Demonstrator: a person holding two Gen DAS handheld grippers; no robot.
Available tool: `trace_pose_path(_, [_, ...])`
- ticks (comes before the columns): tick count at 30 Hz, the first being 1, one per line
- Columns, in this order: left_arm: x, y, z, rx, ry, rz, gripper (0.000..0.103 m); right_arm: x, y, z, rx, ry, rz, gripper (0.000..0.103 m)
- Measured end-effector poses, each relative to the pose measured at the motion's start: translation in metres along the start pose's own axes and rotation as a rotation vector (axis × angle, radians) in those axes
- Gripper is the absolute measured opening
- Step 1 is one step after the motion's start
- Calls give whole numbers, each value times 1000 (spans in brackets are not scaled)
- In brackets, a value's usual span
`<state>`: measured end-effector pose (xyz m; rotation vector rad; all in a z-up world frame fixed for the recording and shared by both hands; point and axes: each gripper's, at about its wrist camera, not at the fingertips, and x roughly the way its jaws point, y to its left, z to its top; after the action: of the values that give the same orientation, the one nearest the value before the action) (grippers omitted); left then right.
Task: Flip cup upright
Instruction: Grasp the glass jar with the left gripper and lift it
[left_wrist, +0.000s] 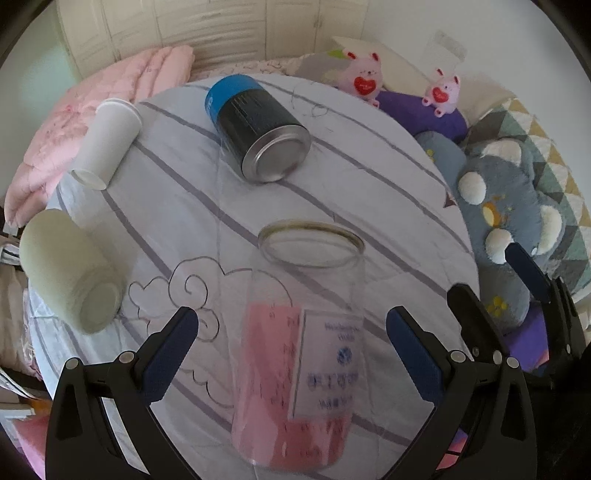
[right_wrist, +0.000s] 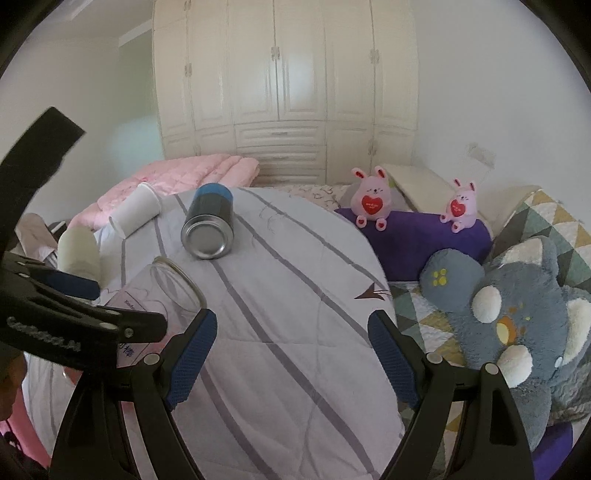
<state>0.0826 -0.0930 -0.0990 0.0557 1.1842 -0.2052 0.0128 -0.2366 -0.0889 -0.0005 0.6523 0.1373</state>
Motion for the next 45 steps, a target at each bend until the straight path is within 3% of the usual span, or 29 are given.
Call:
trace_pose_path(10, [36,-1,20,23,113,38,101,18,-3,-2,-23,51,26,85])
trace_pose_path(12, [36,-2,22,31,110,40,91,21,-4,-2,-21,63,28,85])
trace_pose_path(14, [33,-3,24,43,86,40,74,23,-6,-2,-4,71,43,85])
trace_pose_path(29, [-13,14,29,36,-141,51,73,16,13,7,-27,57,104,85])
trace_pose_path(37, [-34,20,27,23,-247,39,73,4,37,13,-73,23,241,85])
trace_pose_path(40, [-39,22,24,26,-272,37,73,8,48,13,-78,36,315,85])
trace_pose_path(45, [-42,29,16,27,-291,54,73,24,63,10,-70,79,358,85])
